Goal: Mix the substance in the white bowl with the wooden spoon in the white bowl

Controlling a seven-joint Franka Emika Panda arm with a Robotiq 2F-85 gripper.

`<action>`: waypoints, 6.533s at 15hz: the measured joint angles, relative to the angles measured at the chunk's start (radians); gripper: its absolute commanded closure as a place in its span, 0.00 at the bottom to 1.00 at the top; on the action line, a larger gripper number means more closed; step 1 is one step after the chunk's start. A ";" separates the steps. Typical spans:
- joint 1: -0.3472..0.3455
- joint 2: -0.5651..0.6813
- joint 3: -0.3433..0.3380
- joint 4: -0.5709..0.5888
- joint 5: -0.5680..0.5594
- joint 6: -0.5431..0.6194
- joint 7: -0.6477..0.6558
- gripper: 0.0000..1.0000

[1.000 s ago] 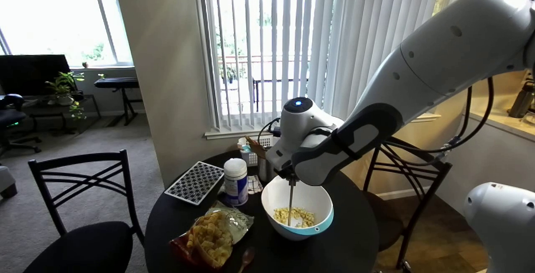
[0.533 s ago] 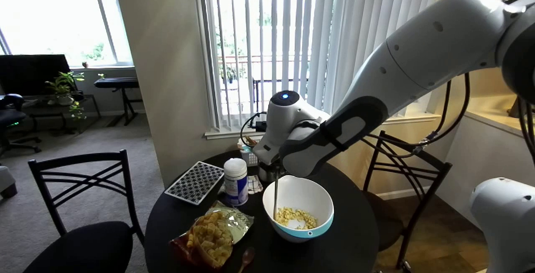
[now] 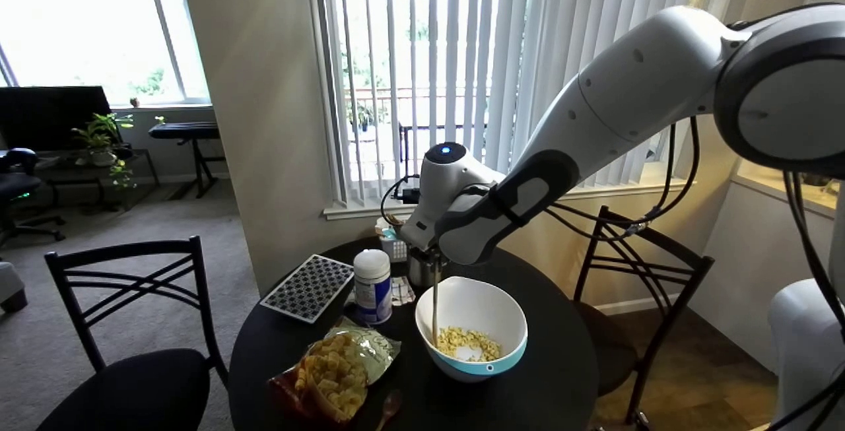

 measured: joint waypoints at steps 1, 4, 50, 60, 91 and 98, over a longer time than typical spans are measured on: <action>-0.086 0.009 0.075 0.012 -0.028 -0.001 0.006 0.97; -0.299 0.041 0.260 0.039 -0.121 -0.003 0.049 0.97; -0.782 -0.019 0.722 -0.012 -0.624 -0.130 0.638 0.97; -0.814 -0.020 0.803 -0.053 -0.584 -0.228 0.485 0.97; -0.799 -0.036 0.760 -0.072 -0.580 -0.181 0.564 0.97; -0.846 -0.042 0.816 -0.076 -0.470 -0.201 0.309 0.97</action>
